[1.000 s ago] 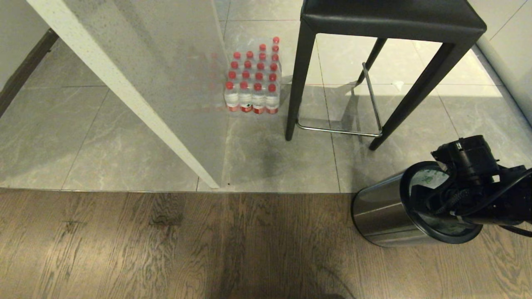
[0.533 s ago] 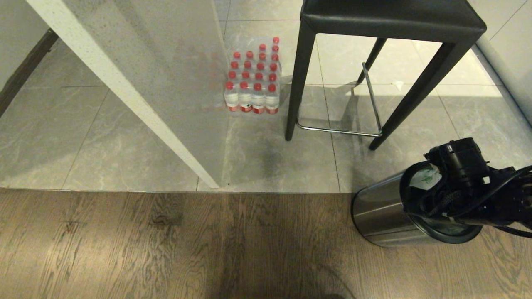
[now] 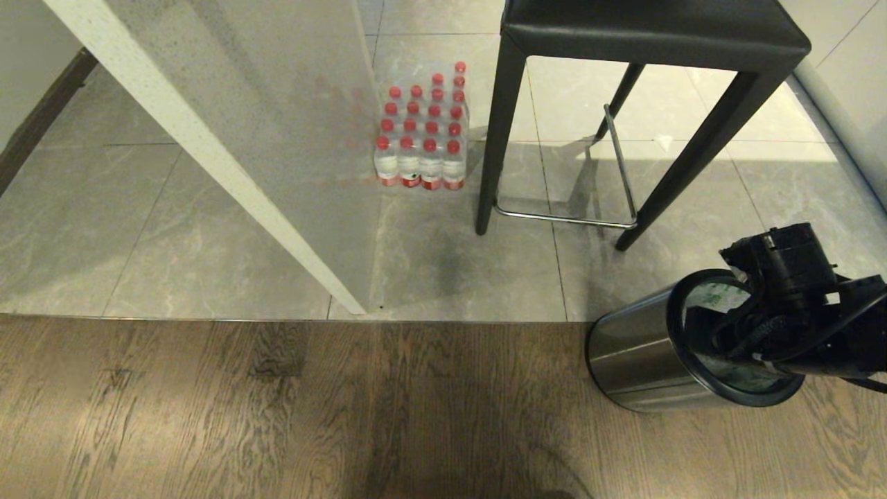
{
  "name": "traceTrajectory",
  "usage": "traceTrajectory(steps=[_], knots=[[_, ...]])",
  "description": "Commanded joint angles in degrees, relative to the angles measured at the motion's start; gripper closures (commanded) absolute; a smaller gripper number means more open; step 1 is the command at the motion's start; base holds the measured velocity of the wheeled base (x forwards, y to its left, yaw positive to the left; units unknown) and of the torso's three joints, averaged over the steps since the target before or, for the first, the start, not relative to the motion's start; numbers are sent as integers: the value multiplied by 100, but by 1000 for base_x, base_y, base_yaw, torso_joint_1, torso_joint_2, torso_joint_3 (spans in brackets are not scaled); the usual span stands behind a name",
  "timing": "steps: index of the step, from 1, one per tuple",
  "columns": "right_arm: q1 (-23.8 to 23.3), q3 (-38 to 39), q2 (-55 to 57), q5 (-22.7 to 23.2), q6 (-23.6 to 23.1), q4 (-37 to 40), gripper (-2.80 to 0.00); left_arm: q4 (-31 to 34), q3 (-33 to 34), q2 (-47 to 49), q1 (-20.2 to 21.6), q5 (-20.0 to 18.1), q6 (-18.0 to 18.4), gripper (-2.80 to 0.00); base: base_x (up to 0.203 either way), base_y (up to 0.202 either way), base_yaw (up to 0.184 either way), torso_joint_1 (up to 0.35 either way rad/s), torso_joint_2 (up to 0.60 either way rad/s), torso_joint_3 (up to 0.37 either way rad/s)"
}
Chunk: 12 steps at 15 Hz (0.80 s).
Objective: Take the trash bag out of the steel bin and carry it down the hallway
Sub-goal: Place the outer trash can on the ground
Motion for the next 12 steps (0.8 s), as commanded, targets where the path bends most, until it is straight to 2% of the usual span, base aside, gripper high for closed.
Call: traceTrajectory(steps=[1,8,12], knots=[[2,-4,-141,0,23,-49,-280,-2,0,-2,0,0,-2,0,0,0,0,0,0,0],[-24,33,145,-146,50,-120,-280,-2,0,-2,0,0,-2,0,0,0,0,0,0,0],[-59,32,777,-332,48,-667,-280,-2,0,-2,0,0,-2,0,0,0,0,0,0,0]])
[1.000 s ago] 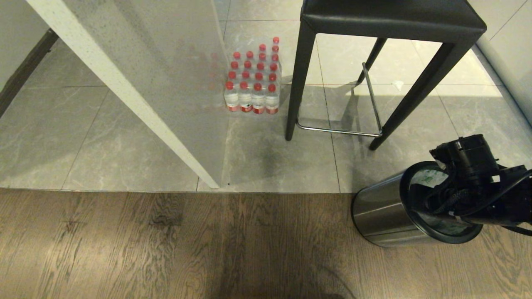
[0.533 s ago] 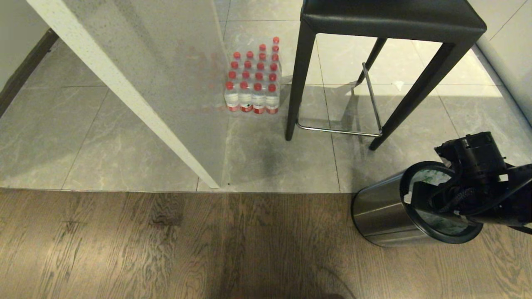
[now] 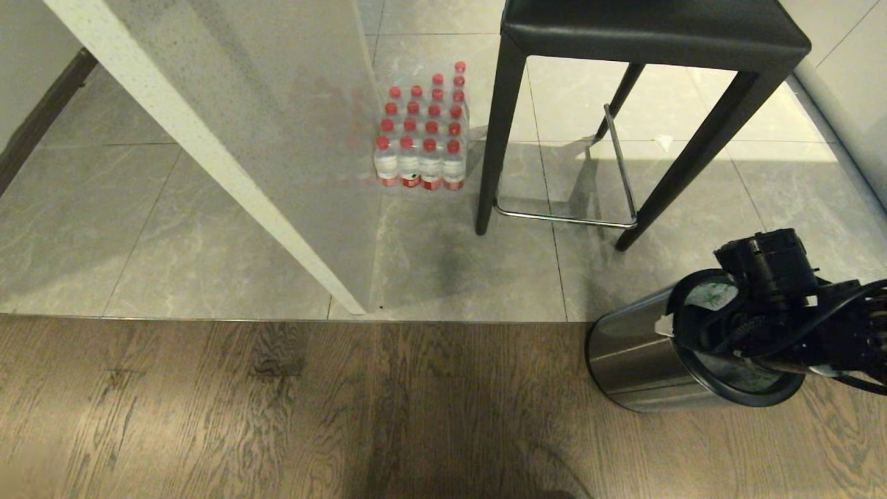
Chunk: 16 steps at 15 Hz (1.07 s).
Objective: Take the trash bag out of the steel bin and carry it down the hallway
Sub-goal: Place the outer trash can on the ground
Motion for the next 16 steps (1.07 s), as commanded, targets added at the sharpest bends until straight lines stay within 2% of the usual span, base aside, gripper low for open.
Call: traceTrajectory(steps=[1,12,13,16], knots=[[-2,-59,525,-153,21,-156,-280,0,0,-2,0,0,-2,0,0,0,0,0,0,0],[6,-146,1397,-243,124,-1340,-280,0,0,-2,0,0,-2,0,0,0,0,0,0,0],[6,-145,1447,-311,101,-1438,0,0,0,-2,0,0,-2,0,0,0,0,0,0,0],[6,-199,1426,-354,41,-1434,0,0,0,-2,0,0,-2,0,0,0,0,0,0,0]])
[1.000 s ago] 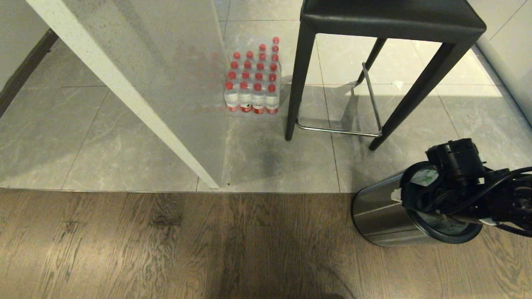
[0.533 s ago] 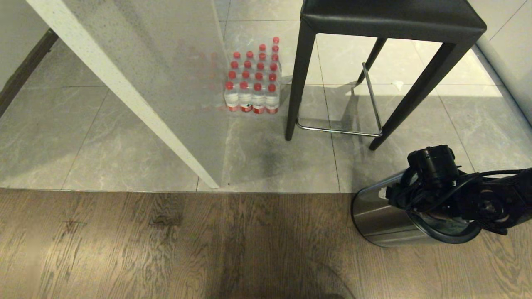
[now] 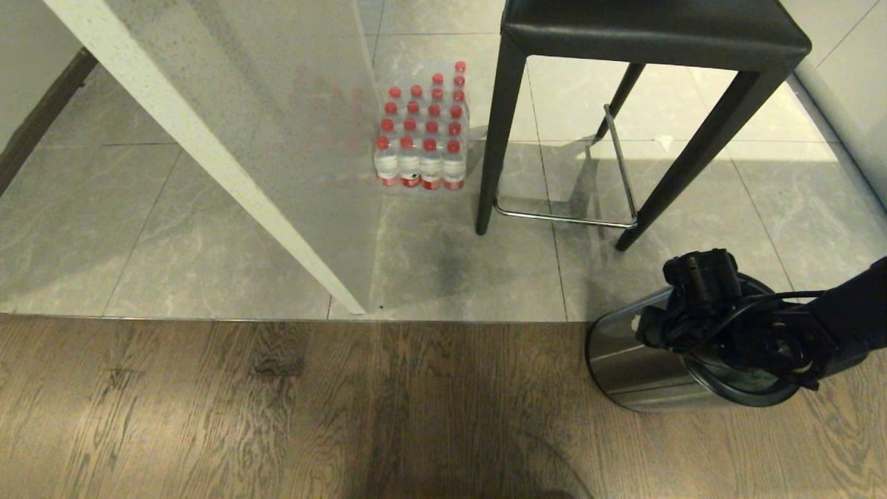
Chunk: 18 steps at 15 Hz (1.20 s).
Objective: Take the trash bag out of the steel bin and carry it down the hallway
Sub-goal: Place the outer trash can on the ground
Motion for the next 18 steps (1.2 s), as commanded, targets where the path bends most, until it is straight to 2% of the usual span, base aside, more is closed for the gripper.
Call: traceTrajectory(steps=[1,6,10,18], knots=[[1,40,-22,-50,10,23,0,0,0,-2,0,0,-4,0,0,0,0,0,0,0],[-1,166,-441,-241,-2,47,0,0,0,-2,0,0,-4,0,0,0,0,0,0,0],[-3,393,-1051,-281,-239,76,0,0,0,-2,0,0,-4,0,0,0,0,0,0,0],[-2,799,-2522,-422,-637,607,0,0,0,-2,0,0,-4,0,0,0,0,0,0,0]])
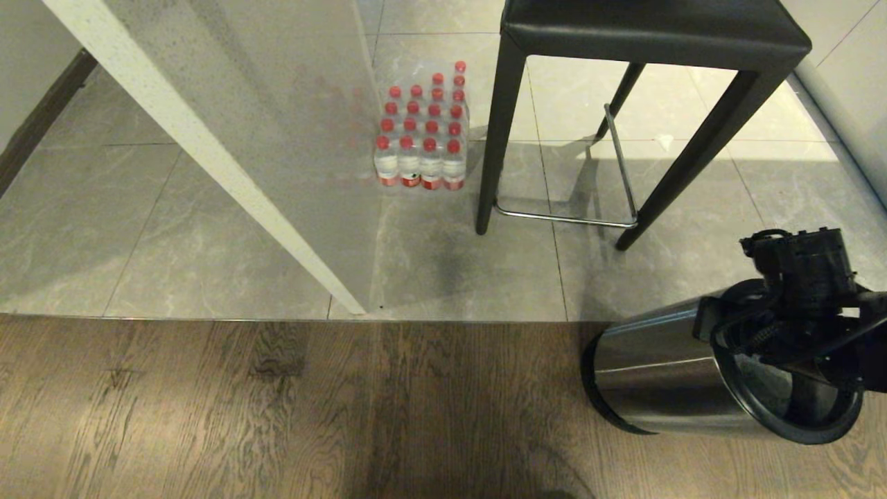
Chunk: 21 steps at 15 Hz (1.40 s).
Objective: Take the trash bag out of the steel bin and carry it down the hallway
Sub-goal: Place the outer trash can on the ground
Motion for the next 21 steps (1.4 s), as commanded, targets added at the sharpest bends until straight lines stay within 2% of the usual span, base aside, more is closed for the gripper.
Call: traceTrajectory(steps=[1,4,6,10,15,21], knots=[[5,132,-743,-110,-171,19,0,0,0,-2,0,0,-2,0,0,0,0,0,0,0],[5,502,-1657,-239,-703,36,0,0,0,-2,0,0,-2,0,0,0,0,0,0,0],[4,620,-2259,-298,-854,115,0,0,0,-2,0,0,-2,0,0,0,0,0,0,0],[4,472,-3563,-361,-1296,1007,0,0,0,-2,0,0,-2,0,0,0,0,0,0,0],[-2,-115,-4953,-372,-1361,2597,0,0,0,-2,0,0,-2,0,0,0,0,0,0,0],[-5,-1086,-5772,-380,-1245,3914,0,0,0,-2,0,0,-2,0,0,0,0,0,0,0]])
